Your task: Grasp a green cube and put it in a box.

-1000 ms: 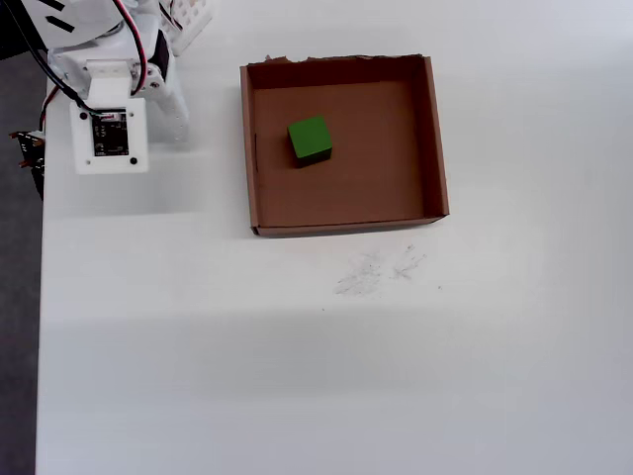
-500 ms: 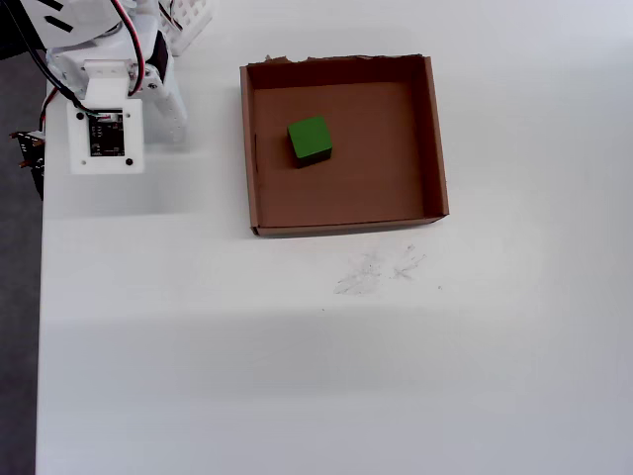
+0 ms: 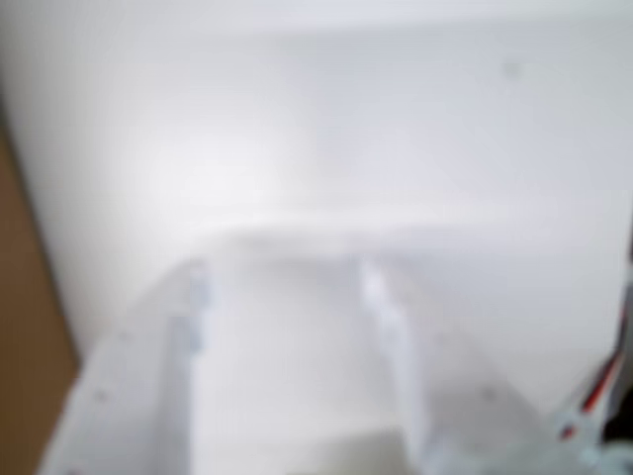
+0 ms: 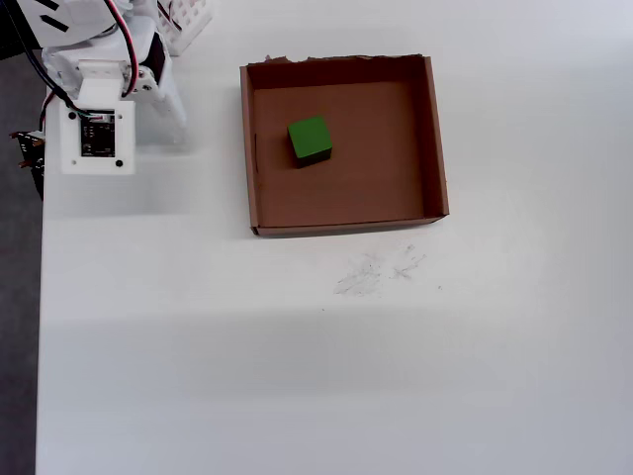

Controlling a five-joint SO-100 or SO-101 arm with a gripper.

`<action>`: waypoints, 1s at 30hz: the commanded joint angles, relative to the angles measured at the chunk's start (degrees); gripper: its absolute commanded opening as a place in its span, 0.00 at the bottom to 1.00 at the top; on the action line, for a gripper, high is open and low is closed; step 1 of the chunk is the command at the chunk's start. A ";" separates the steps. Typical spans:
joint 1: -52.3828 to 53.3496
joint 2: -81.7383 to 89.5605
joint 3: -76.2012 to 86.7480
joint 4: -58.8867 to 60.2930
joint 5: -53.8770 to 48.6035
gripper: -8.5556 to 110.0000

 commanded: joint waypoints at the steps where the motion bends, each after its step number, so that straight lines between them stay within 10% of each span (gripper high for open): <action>1: 0.26 0.26 -0.26 1.67 9.84 0.25; 5: 0.44 0.26 -0.18 0.26 25.14 0.25; 30: 0.44 0.26 -0.18 0.26 25.22 0.25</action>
